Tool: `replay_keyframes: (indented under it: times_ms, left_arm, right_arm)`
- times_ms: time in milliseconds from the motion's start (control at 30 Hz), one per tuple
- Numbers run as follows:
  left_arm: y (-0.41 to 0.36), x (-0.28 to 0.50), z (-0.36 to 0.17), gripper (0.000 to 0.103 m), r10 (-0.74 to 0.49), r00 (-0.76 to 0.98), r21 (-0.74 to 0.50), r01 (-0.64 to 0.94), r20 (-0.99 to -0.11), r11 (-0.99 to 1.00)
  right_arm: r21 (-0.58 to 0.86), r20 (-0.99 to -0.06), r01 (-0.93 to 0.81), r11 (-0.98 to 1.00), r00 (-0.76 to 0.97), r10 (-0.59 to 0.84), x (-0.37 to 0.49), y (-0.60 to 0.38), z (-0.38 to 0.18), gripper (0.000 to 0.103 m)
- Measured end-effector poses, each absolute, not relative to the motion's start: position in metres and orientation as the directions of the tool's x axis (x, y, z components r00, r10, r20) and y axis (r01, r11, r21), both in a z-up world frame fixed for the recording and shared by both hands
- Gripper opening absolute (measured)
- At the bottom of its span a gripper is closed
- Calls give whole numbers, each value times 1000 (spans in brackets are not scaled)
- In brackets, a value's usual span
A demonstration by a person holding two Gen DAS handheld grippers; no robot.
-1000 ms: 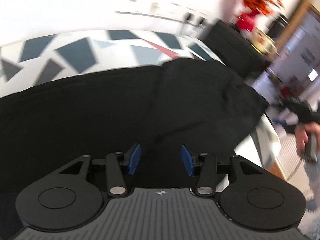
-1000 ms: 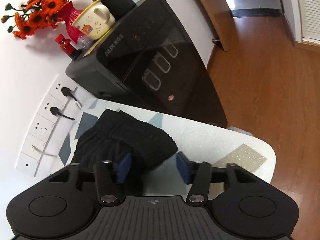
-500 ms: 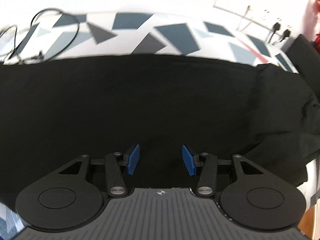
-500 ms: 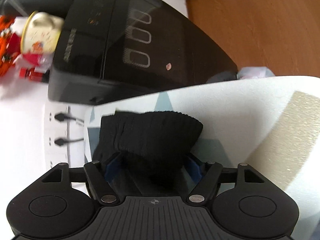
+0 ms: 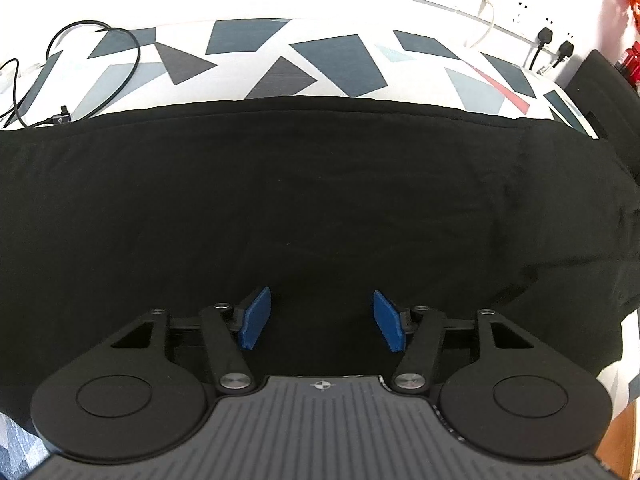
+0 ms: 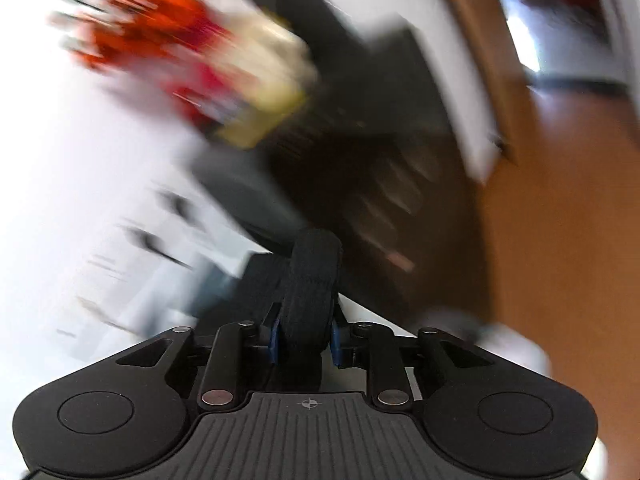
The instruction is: Fold clothes
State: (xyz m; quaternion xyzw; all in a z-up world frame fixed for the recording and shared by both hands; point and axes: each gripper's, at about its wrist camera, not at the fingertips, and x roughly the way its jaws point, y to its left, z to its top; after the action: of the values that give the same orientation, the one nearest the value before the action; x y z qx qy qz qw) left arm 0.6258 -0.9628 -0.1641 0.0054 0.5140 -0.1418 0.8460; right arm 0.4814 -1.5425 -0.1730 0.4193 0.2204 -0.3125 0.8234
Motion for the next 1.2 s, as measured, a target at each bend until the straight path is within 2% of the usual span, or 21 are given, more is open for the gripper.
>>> replay_keyframes:
  times_ms: [67, 133, 233, 333, 433, 533, 600, 633, 700, 900, 1133, 1200]
  left_arm:
    - [-963, 627, -164, 63, -238, 429, -143, 243, -871, 959]
    - [-963, 628, -165, 65, -241, 426, -148, 238, -872, 960]
    - [-963, 630, -165, 66, -244, 424, -158, 228, -872, 961]
    - [-960, 631, -165, 66, -253, 423, -174, 215, -870, 961]
    - [-955, 631, -164, 66, -261, 425, -196, 191, -867, 962]
    - [-943, 631, -161, 66, -244, 435, -196, 152, -867, 969]
    - [-932, 630, -158, 66, -221, 455, -186, 120, -863, 975]
    - [-926, 628, -156, 66, -205, 468, -177, 103, -860, 979]
    - [-913, 626, -154, 66, -170, 489, -155, 71, -855, 985]
    - [-873, 621, -160, 67, -72, 505, -93, -17, -860, 995]
    - [-861, 618, -164, 74, -102, 524, -106, 23, -845, 994]
    - [-860, 618, -164, 76, -111, 529, -112, 30, -842, 993]
  right_arm:
    - [510, -691, 778, 368, 625, -364, 472, -1545, -190, 55]
    - [495, -671, 806, 324, 592, -447, 462, -1539, -185, 58]
    - [472, -622, 792, 387, 610, -491, 462, -1526, -166, 61]
    - [494, -583, 694, 523, 711, -392, 474, -1501, -148, 66]
    - [447, -614, 547, 708, 763, -202, 498, -1456, -139, 67]
    - [354, -669, 429, 831, 737, -94, 512, -1405, -139, 59]
    - [327, -706, 375, 868, 707, -40, 514, -1379, -140, 45]
    - [326, -706, 332, 885, 708, -5, 511, -1365, -140, 43]
    - [329, -697, 233, 915, 714, 69, 501, -1339, -139, 42]
    - [276, -727, 88, 957, 670, 149, 487, -1274, -150, 43]
    - [86, -793, 62, 994, 609, 31, 489, -1230, -173, 41]
    - [123, -790, 123, 985, 612, 22, 488, -1234, -171, 19]
